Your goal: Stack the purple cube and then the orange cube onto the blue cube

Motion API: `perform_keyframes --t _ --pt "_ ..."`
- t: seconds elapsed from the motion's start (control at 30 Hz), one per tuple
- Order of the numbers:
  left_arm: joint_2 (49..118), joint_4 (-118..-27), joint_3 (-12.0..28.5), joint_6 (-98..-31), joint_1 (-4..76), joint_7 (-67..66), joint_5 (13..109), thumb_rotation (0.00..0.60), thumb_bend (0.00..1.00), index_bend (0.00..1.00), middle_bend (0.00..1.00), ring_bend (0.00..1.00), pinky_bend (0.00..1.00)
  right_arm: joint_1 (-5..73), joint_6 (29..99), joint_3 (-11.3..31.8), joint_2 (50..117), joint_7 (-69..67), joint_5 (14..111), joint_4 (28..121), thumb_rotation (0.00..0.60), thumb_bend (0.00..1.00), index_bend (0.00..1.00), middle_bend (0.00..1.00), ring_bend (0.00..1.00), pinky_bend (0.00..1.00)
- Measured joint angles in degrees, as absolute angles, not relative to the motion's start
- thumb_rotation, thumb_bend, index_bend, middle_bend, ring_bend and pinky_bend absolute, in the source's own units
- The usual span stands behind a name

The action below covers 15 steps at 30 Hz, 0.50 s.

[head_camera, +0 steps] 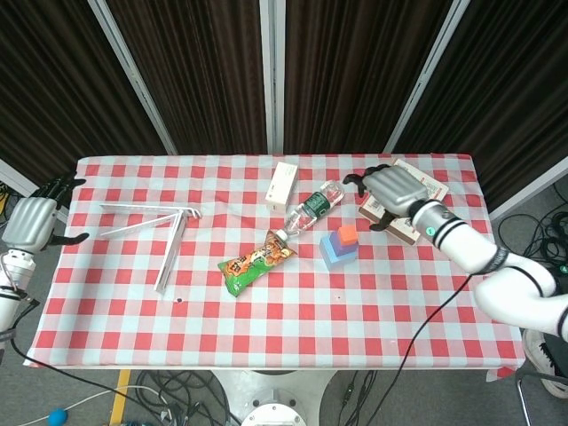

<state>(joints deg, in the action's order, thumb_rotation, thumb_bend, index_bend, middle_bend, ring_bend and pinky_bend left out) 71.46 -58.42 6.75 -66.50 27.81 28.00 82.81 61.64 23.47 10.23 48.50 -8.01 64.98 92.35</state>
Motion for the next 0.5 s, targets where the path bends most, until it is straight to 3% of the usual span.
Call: perform_keyframes --t 0.1,0.23,0.5 --pt "71.2 -60.0 6.8 -66.8 27.6 26.5 82.6 0.600 0.07 0.21 0.19 0.16 0.29 56.4 27.5 10.2 44.5 -10.2 66.3 95.2 0.600 0.03 0.15 0.27 0.10 0.17" --pt "70.8 -61.9 7.0 -67.2 27.4 24.7 82.3 0.600 0.07 0.21 0.19 0.16 0.29 50.4 36.2 9.2 44.3 -10.0 66.7 96.0 0.600 0.07 0.08 0.23 0.07 0.16" --pt "70.2 -64.4 6.8 -67.7 26.9 22.9 82.3 0.600 0.07 0.21 0.18 0.16 0.29 38.5 63.9 7.3 57.3 5.1 62.6 90.7 0.600 0.10 0.07 0.20 0.03 0.11"
